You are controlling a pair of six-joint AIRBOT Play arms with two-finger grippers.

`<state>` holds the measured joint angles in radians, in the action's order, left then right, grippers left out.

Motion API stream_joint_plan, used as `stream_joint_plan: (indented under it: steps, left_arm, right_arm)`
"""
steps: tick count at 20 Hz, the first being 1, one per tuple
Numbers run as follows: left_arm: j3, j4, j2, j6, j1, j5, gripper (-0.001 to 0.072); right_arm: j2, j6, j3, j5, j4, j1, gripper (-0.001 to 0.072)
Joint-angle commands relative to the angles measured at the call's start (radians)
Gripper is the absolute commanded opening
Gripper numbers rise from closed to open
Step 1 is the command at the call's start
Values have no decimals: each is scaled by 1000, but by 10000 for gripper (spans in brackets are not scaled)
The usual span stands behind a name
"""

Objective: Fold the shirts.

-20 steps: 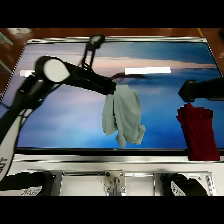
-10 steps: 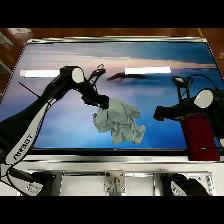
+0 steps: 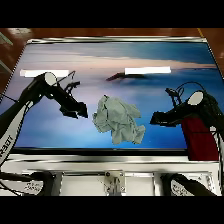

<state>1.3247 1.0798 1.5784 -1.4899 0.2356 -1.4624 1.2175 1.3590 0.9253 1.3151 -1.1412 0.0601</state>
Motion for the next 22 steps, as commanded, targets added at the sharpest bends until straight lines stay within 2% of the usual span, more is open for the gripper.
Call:
stream_joint_plan:
  steps: [1, 7, 11, 12, 14, 15, 17, 19, 22]
  left_arm:
    - [-202, -160, -10, 32, 14, 184, 704]
    - [-253, -245, 67, 35, 146, 426, 704]
    - [-251, -330, 117, 35, 179, 499, 700]
    - [-251, -336, 124, 30, 181, 511, 629]
    - [-249, -336, 123, 27, 179, 521, 198]
    - [-246, -336, 123, 32, 176, 519, 113]
    - [-245, -335, 116, 54, 167, 513, 41]
    - [-245, -330, 103, 69, 157, 499, 41]
    - [-245, -310, 70, 92, 146, 482, 41]
  right_arm:
    - [57, -68, -57, 5, 179, 64, 674]
    - [60, -67, -98, -45, 182, 64, 675]
    - [60, -55, -99, -58, 182, 64, 674]
    - [60, -48, -100, -66, 182, 64, 674]
    - [60, -24, -119, -87, 183, 63, 675]
    - [60, -16, -137, -101, 183, 56, 675]
    - [60, -6, -181, -150, 188, 24, 675]
    - [60, 1, -227, -222, 215, -16, 675]
    - [60, 65, -278, -326, 231, -46, 674]
